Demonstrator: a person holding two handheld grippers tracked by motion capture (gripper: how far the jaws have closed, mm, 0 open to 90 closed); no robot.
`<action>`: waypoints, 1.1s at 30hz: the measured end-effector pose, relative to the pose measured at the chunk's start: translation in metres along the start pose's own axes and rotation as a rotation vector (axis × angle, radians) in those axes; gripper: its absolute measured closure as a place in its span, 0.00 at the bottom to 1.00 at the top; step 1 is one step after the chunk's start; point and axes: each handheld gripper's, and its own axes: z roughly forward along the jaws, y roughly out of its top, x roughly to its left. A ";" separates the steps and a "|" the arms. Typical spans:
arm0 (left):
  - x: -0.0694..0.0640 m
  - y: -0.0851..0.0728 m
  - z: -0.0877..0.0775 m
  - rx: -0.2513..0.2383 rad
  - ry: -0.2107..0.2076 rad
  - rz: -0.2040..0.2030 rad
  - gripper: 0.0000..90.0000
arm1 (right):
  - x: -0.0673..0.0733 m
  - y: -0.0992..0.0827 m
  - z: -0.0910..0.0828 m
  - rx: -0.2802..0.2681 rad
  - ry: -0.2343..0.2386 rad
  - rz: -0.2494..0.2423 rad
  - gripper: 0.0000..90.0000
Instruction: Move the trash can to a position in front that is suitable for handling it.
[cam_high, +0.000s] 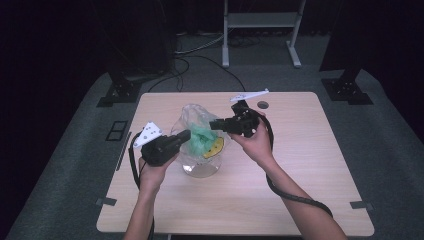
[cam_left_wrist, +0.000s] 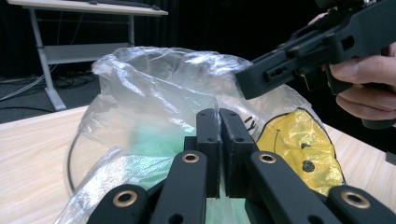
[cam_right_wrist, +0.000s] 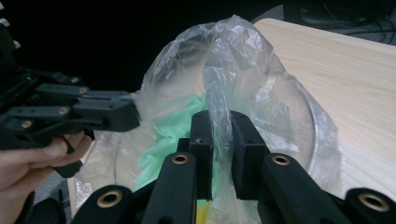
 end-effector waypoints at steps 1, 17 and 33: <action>-0.001 0.000 0.001 0.000 -0.001 0.001 0.97 | 0.000 0.000 0.000 0.000 0.004 0.004 0.91; -0.008 -0.002 0.008 0.022 -0.024 0.016 0.97 | 0.001 0.004 0.010 0.002 0.084 0.073 0.92; -0.013 -0.003 0.013 0.034 -0.037 0.024 0.97 | -0.005 0.006 0.021 -0.013 0.223 0.211 0.85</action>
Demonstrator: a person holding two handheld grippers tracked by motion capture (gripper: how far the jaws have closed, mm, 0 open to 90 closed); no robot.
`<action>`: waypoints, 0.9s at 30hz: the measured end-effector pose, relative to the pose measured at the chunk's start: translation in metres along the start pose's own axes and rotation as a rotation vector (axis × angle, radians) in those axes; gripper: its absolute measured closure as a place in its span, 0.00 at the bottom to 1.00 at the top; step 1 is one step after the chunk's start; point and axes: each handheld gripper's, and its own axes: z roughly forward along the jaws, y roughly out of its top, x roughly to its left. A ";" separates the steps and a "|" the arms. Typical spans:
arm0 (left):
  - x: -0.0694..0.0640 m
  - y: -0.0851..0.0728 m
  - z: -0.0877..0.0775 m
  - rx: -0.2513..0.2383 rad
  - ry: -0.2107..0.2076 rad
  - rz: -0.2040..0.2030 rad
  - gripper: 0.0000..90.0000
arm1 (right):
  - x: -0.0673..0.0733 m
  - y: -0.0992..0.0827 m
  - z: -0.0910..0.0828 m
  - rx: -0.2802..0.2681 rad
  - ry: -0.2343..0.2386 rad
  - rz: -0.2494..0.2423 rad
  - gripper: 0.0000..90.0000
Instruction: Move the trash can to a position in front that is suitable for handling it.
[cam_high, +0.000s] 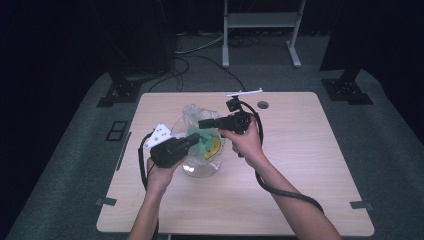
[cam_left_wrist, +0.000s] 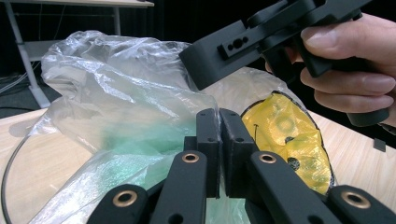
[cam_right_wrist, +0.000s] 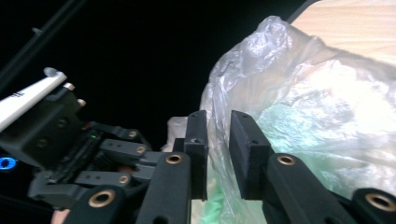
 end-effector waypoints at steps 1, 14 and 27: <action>0.000 0.000 0.000 0.000 0.000 0.000 0.97 | 0.000 0.000 0.000 -0.001 0.005 0.007 0.84; -0.003 0.000 0.004 0.009 -0.006 0.008 0.97 | 0.006 0.000 0.013 0.046 -0.026 -0.031 0.83; -0.003 0.003 0.000 0.016 -0.016 0.009 0.83 | 0.002 -0.002 0.014 0.048 -0.071 -0.032 0.99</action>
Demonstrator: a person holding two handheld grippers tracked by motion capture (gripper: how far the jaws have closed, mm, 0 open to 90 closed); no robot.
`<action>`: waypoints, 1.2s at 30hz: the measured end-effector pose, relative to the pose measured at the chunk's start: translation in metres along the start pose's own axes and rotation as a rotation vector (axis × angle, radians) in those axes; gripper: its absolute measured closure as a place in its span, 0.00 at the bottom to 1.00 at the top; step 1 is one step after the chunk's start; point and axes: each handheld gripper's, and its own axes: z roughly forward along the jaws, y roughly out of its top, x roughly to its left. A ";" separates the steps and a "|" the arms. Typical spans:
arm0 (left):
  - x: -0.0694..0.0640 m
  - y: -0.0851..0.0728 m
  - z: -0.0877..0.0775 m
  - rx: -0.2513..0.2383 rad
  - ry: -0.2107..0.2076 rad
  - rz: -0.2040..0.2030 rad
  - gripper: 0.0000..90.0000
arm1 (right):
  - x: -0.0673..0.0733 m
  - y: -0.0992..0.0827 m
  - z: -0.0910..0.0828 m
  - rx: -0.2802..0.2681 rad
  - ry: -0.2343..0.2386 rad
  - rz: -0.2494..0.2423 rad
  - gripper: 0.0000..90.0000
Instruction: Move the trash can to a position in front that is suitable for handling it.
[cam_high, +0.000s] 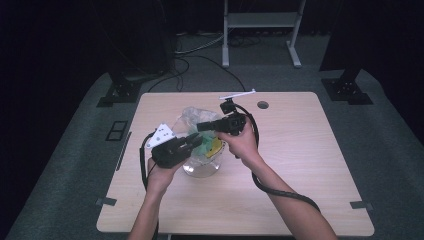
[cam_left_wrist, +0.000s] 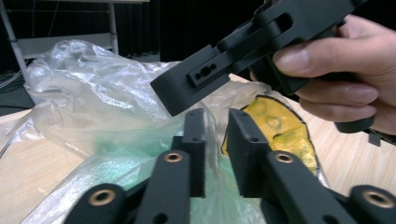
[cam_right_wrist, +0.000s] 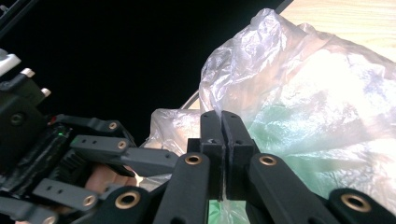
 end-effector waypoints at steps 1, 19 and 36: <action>0.000 0.000 0.000 0.000 0.000 0.000 0.81 | -0.001 0.000 0.000 0.001 0.000 0.002 0.99; 0.028 0.006 -0.039 -0.076 0.140 -0.073 0.43 | -0.015 -0.006 -0.008 -0.030 0.022 0.045 0.99; 0.056 -0.005 -0.056 -0.067 0.276 -0.165 0.20 | -0.014 -0.005 -0.023 -0.068 0.043 0.050 0.99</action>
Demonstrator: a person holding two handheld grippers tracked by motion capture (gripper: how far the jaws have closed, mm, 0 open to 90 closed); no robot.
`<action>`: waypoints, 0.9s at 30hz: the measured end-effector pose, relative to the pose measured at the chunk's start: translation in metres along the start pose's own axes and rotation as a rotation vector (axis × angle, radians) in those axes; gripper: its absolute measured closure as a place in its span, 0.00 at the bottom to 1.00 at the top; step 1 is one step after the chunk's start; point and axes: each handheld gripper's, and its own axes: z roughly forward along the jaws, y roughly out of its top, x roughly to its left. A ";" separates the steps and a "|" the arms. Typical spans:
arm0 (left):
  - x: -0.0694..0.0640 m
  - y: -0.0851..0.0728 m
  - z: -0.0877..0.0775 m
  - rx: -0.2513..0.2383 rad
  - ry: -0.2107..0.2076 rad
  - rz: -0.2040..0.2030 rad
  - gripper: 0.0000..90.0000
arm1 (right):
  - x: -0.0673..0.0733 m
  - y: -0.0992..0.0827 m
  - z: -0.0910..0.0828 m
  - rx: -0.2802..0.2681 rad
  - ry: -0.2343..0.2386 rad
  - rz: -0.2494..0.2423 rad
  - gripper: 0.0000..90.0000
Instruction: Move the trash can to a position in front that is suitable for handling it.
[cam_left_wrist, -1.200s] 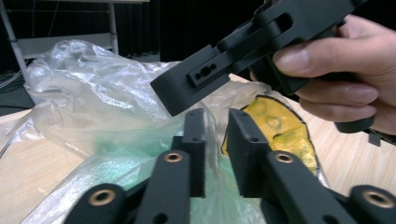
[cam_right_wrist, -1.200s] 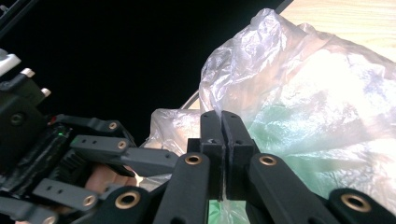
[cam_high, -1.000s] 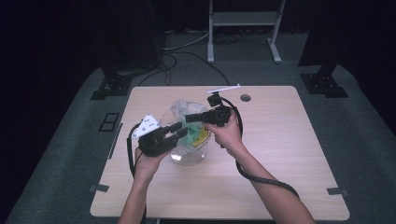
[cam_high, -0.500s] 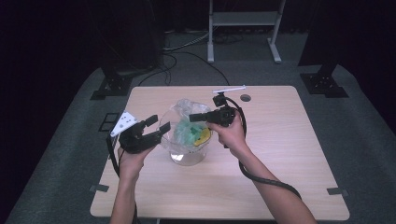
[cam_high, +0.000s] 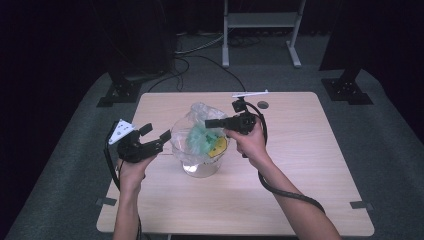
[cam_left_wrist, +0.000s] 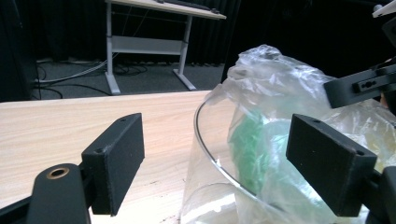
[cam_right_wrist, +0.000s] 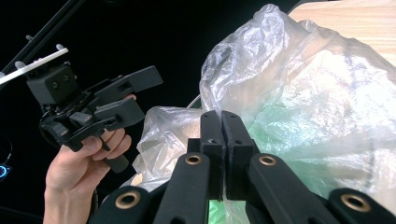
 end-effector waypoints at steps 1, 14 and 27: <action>0.001 0.000 0.000 0.000 0.004 -0.002 0.20 | 0.000 0.000 0.000 -0.002 0.000 -0.003 0.99; 0.010 -0.005 0.002 0.018 0.033 -0.026 0.14 | 0.005 0.004 -0.005 -0.014 0.009 -0.014 0.99; 0.014 -0.008 0.003 0.031 0.054 -0.037 0.11 | 0.017 0.013 -0.016 -0.047 0.027 -0.037 0.99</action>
